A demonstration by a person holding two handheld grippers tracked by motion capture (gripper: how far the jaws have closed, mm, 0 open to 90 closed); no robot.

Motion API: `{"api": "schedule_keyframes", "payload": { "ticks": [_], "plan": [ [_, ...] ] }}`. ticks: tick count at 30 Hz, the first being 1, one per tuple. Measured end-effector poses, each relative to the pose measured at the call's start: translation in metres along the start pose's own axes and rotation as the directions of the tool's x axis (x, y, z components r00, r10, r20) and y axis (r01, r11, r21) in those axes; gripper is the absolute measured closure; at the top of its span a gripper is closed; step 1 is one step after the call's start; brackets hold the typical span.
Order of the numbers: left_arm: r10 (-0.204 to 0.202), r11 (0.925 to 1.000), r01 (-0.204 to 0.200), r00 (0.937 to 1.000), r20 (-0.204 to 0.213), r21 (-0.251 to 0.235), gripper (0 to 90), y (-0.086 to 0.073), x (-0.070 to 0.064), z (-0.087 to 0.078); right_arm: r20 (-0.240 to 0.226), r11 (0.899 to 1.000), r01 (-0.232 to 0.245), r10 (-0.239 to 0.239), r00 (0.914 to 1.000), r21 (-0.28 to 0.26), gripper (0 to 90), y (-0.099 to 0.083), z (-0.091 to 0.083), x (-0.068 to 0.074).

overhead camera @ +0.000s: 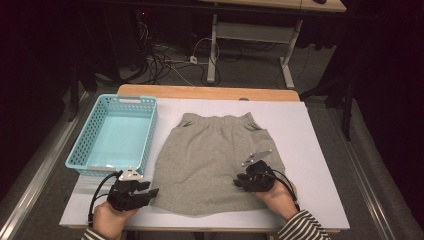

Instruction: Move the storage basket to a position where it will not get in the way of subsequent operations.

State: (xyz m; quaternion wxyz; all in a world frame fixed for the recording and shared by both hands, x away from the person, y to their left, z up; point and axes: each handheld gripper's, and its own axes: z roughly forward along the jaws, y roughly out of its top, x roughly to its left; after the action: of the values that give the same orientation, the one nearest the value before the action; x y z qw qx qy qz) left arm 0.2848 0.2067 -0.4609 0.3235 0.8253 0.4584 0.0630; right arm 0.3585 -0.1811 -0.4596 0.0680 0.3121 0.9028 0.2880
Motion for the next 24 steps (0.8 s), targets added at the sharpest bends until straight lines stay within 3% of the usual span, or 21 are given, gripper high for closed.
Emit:
{"api": "schedule_keyframes", "payload": {
  "ticks": [3, 6, 10, 13, 17, 24],
  "plan": [
    [-0.01, 0.9995, 0.01, 0.9998, 0.017, 0.03, 54.0, 0.0, 0.002, 0.01, 0.001, 1.0, 0.001, -0.001, 1.0, 0.0, 71.0, 0.0, 0.0, 0.0],
    [-0.015, 0.9996, 0.014, 0.9994, 0.033, 0.024, 54.7, 0.004, 0.003, 0.014, 0.007, 1.0, 0.007, -0.007, 0.9999, 0.0, 71.0, 0.0, 0.0, 0.001],
    [0.022, 0.998, -0.023, 0.9996, 0.019, 0.059, 72.5, 0.007, -0.002, 0.015, 0.006, 1.0, 0.008, -0.008, 1.0, 0.0, 71.3, 0.0, 0.0, 0.001],
    [0.064, 0.9962, -0.064, 0.998, 0.005, 0.059, 80.7, 0.01, -0.006, 0.008, 0.009, 1.0, 0.012, -0.012, 0.9999, 0.0, 71.4, 0.0, 0.0, 0.001],
    [0.059, 0.9977, -0.059, 0.9982, -0.009, 0.033, 82.7, 0.009, -0.004, -0.005, 0.01, 1.0, 0.015, -0.015, 0.9998, 0.0, 71.4, 0.0, 0.0, 0.001],
    [0.068, 0.9959, -0.066, 0.9969, -0.04, 0.061, 83.8, -0.003, -0.005, -0.014, 0.015, 1.0, 0.014, -0.014, 0.9998, 0.001, 71.2, 0.0, 0.0, 0.002]
  ]
}}
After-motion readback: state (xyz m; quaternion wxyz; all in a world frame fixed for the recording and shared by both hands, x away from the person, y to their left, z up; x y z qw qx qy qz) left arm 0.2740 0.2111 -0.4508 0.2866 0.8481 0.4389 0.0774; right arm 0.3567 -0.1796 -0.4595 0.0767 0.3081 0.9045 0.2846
